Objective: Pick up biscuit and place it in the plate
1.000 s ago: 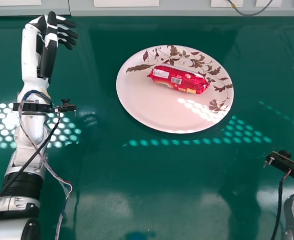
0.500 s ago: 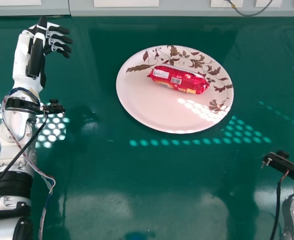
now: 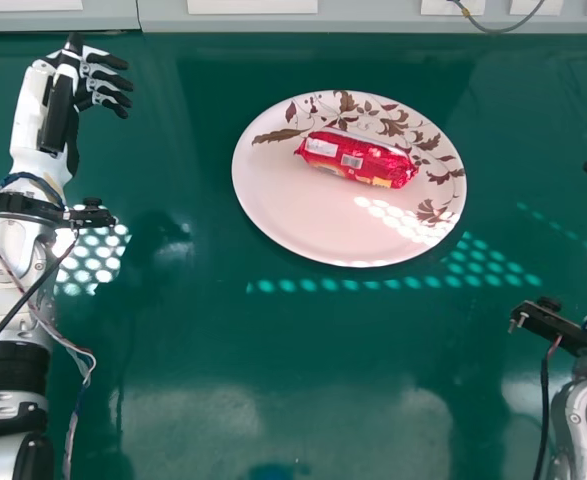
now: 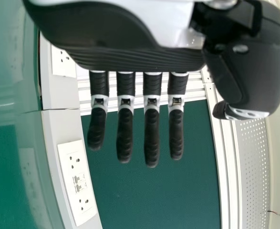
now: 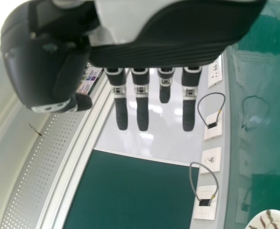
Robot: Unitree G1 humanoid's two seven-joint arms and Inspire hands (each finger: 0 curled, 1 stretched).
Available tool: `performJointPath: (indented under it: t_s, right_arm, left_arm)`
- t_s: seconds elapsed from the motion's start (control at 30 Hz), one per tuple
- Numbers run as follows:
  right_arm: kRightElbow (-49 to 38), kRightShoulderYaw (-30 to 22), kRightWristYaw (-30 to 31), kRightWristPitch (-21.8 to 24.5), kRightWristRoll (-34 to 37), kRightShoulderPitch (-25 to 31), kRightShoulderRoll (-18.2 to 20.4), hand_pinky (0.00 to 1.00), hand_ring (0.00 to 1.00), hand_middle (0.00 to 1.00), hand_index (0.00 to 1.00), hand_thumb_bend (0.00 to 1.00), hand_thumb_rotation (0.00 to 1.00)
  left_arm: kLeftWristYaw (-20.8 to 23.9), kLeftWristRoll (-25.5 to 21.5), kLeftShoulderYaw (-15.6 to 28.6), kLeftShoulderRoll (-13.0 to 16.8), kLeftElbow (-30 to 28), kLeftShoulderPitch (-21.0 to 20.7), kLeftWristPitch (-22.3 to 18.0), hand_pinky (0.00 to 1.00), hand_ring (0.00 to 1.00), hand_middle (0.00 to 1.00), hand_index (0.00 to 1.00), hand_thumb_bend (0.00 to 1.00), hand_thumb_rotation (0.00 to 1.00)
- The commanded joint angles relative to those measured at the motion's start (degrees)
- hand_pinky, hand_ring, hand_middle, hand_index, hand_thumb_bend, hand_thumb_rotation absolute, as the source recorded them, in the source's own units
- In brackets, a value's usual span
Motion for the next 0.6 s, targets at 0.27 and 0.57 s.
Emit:
performJointPath:
  t_s: [0.27,0.57]
  right_arm:
    - [3.11,-0.23,-1.18,-2.44,0.87,-2.31,0.19,0.68,0.78,0.81,0.8,0.38,0.16]
    - [2.77,0.22,-2.42,-3.54,-0.65,-0.96,0.61,0.67,0.76,0.79,0.78,0.39,0.18]
  left_arm:
    - [1.05,0.19,1.25,0.52,1.49,-1.4,-0.06,0.3,0.36,0.43,0.49,0.48,0.04]
    - [-0.13,-1.2,1.96,0.43,0.81,-0.92,-0.99,0.29,0.36,0.42,0.48,0.48,0.04]
